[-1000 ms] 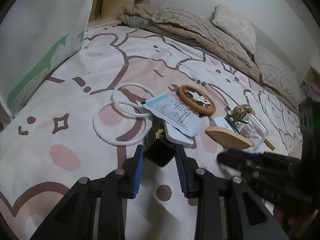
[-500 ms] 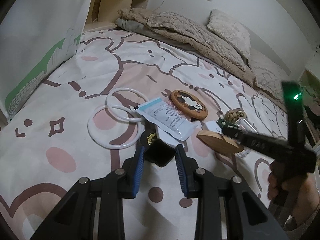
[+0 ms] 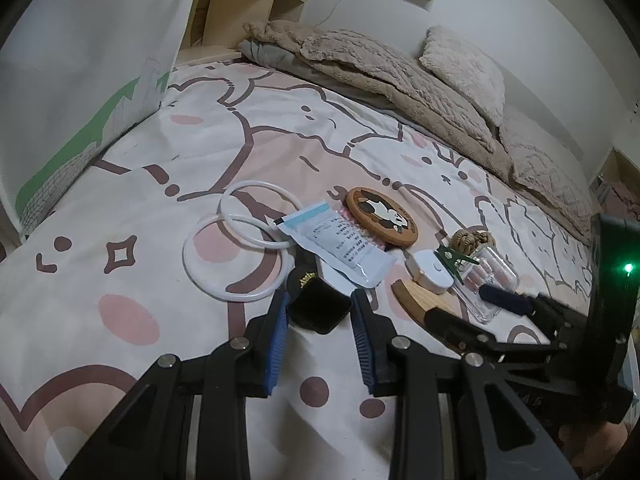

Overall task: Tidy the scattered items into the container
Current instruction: 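Grasp the surfboard-shaped wooden paddle with the right tool while the left tool holds the black piece, then carry the black piece and wooden paddle in both tools to the white box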

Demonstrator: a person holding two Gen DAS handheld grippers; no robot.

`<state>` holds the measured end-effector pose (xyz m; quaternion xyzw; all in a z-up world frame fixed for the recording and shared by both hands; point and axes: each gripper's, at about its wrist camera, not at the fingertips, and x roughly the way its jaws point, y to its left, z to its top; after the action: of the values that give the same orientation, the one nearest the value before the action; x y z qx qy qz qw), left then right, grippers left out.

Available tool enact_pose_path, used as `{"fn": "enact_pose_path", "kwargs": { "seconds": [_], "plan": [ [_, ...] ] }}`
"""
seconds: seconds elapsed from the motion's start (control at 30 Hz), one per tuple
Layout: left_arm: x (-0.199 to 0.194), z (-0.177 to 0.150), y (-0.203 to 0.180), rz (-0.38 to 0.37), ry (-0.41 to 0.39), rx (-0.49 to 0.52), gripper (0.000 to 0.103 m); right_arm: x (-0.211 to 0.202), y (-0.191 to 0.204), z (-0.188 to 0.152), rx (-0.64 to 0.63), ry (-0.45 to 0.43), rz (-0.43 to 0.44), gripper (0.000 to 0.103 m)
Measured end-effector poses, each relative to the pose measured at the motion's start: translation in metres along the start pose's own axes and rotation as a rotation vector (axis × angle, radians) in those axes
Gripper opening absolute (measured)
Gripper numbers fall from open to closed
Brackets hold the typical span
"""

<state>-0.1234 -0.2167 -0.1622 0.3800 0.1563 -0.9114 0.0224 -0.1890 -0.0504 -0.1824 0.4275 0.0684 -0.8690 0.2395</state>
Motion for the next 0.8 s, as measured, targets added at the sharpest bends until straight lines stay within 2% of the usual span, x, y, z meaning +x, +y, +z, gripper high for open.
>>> {"fn": "enact_pose_path", "kwargs": {
  "seconds": [0.1, 0.17, 0.2, 0.27, 0.37, 0.5, 0.8],
  "plan": [
    [0.001, 0.001, -0.001, -0.002, 0.003, 0.005, 0.031, 0.012, -0.006, 0.002, -0.006, 0.057, -0.002, 0.087],
    [0.001, 0.001, -0.002, -0.002, 0.001, 0.007, 0.031, 0.020, -0.009, -0.002, -0.006, 0.088, 0.004, 0.077],
    [0.001, 0.001, -0.002, -0.002, 0.000, 0.009, 0.031, 0.025, -0.010, -0.004, -0.002, 0.106, 0.016, 0.067],
    [0.001, 0.001, -0.003, -0.002, -0.002, 0.013, 0.031, 0.031, -0.010, -0.010, 0.009, 0.125, 0.045, 0.059],
    [0.001, 0.000, -0.004, 0.000, -0.002, 0.016, 0.031, 0.029, -0.005, -0.017, -0.029, 0.079, 0.005, 0.036],
    [0.000, 0.000, -0.007, 0.004, 0.002, 0.023, 0.031, 0.018, -0.009, -0.023, 0.008, 0.034, 0.001, 0.035],
    [0.002, -0.005, -0.024, 0.019, 0.018, 0.055, 0.031, -0.014, -0.017, -0.049, 0.062, 0.006, 0.022, 0.035]
  ]
}}
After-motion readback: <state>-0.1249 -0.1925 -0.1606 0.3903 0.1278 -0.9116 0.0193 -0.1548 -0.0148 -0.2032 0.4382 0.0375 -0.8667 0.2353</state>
